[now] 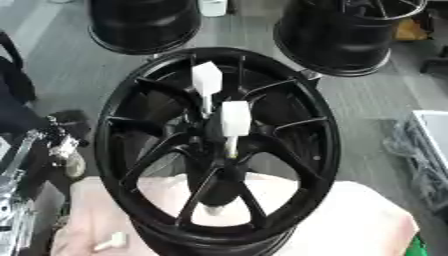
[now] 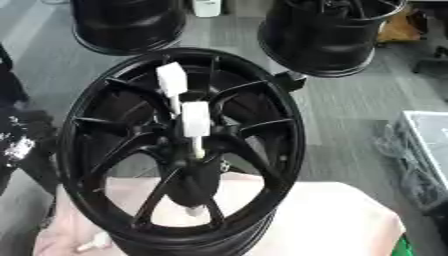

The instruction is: Pull the pin out of the wheel hub.

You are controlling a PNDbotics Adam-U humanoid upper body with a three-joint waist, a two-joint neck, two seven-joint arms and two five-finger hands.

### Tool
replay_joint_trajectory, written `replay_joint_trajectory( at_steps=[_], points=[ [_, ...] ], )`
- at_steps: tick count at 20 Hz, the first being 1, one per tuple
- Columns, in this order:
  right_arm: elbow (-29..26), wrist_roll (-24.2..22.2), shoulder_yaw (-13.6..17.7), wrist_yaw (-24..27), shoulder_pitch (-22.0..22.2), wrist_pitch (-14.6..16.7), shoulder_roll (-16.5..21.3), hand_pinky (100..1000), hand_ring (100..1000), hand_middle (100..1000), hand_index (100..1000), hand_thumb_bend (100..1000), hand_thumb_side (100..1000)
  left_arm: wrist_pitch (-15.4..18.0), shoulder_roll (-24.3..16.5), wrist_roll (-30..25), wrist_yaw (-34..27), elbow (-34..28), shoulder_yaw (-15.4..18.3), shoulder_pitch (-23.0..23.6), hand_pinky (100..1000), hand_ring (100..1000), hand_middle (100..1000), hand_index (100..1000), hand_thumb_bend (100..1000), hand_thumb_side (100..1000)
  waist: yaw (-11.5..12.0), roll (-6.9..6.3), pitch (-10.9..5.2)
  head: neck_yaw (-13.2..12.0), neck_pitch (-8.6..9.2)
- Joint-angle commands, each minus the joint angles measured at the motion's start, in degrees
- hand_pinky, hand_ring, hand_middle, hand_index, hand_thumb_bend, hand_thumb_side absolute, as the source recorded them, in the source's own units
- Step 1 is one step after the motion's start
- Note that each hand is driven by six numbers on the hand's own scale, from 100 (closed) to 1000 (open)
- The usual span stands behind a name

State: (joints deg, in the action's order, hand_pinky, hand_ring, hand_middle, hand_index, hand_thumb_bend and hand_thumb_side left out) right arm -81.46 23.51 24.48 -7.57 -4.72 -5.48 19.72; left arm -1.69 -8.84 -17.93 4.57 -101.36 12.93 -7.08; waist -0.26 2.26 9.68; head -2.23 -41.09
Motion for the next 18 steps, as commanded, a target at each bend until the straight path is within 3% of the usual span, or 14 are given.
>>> replay_joint_trajectory(
  at_steps=[1,5,9,18],
  points=[
    [-10.90,-1.33,-2.76,-1.44,-0.59,0.94,-3.17,662,762,778,943,100,432,0.00,-0.14,0.05,-0.16,-0.94,0.20,-0.69,645,729,716,789,454,552,0.13,-0.08,-0.30,0.02,0.83],
    [-19.94,-7.22,-9.32,-0.56,-0.70,2.67,-7.37,661,758,774,945,100,438,-0.03,0.07,0.00,-0.43,-1.00,-0.11,-1.09,645,730,717,788,455,550,0.24,-0.18,-0.11,0.06,1.22],
    [-22.81,-12.91,-14.42,2.76,-1.08,4.79,-8.59,662,758,776,951,100,442,-0.04,0.15,-0.27,-0.55,-0.90,-0.56,-1.22,645,731,718,788,456,551,0.18,-0.15,-0.03,0.43,1.37],
    [-23.15,-17.25,-16.82,4.55,-1.36,6.44,-9.25,663,759,776,951,100,449,0.12,0.24,-0.44,-0.82,-1.01,-0.78,-1.42,645,732,719,788,454,550,0.24,-0.27,0.20,0.24,1.54]
  ],
)
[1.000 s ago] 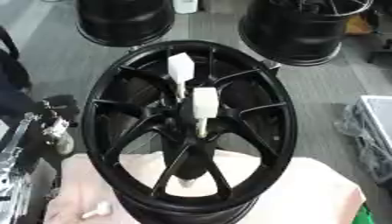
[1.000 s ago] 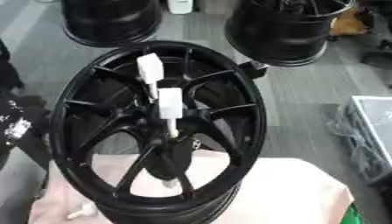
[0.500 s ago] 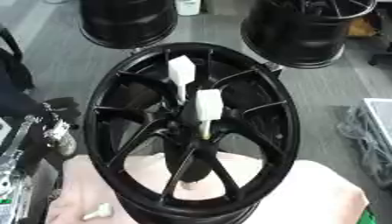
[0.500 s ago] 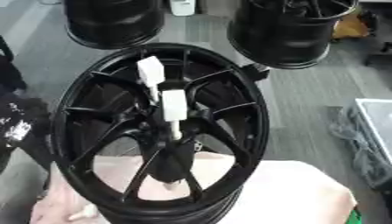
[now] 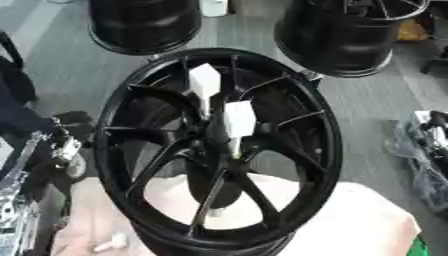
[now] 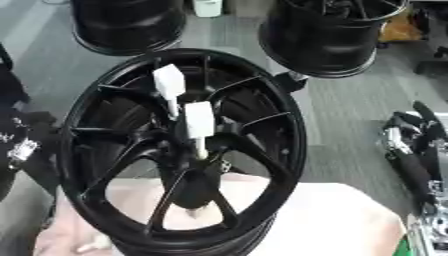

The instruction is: Pull the pin out of the wheel hub.

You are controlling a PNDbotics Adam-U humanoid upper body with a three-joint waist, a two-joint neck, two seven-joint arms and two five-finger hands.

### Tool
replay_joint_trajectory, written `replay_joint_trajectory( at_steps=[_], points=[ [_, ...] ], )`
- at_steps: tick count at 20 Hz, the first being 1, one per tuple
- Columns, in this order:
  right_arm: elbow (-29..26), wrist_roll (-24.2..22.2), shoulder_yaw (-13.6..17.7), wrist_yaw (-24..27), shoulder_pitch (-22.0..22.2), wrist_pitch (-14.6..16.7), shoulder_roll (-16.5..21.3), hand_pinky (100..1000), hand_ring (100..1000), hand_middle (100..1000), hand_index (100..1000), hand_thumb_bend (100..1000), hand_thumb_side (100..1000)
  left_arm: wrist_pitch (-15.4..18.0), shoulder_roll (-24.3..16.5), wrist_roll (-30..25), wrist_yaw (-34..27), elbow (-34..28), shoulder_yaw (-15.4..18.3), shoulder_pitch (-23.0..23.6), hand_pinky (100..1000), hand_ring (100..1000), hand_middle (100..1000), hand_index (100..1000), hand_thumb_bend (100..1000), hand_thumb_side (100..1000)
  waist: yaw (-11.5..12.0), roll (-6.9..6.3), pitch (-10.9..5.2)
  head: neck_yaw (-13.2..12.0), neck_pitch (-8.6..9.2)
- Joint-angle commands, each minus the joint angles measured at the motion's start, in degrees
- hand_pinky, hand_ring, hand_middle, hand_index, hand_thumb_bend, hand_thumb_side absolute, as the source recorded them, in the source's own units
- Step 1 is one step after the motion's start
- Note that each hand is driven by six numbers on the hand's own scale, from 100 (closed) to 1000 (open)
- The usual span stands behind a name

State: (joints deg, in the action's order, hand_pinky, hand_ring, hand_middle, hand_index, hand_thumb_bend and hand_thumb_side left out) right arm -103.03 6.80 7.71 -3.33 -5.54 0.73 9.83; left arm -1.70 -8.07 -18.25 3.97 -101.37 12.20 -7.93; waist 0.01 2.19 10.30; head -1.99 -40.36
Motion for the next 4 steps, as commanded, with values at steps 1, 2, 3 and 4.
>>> replay_joint_trajectory(
  at_steps=[1,2,3,4],
  points=[
    [-1.59,-0.61,-0.08,0.30,-0.55,0.21,0.67,664,758,775,951,100,459,0.14,-0.54,-0.12,-0.23,-1.02,-0.03,-0.57,645,733,719,787,453,550,-0.05,-0.21,-0.40,0.05,0.89],
    [-1.58,-0.77,-0.15,0.24,-0.58,0.12,0.71,664,758,775,951,100,461,0.14,-0.55,-0.08,-0.23,-1.04,0.01,-0.59,645,733,719,787,453,550,-0.10,-0.25,-0.38,0.08,0.94],
    [-1.56,-0.92,-0.18,0.16,-0.59,0.01,0.68,664,758,775,951,100,464,0.11,-0.52,-0.04,-0.21,-1.00,0.03,-0.59,645,733,719,787,453,550,-0.15,-0.29,-0.40,0.04,0.83],
    [-1.56,-1.02,-0.17,0.09,-0.58,-0.08,0.62,664,757,775,951,100,465,0.10,-0.49,-0.04,-0.20,-0.98,0.00,-0.59,645,733,720,787,453,550,-0.22,-0.31,-0.41,0.07,0.79]
  ],
)
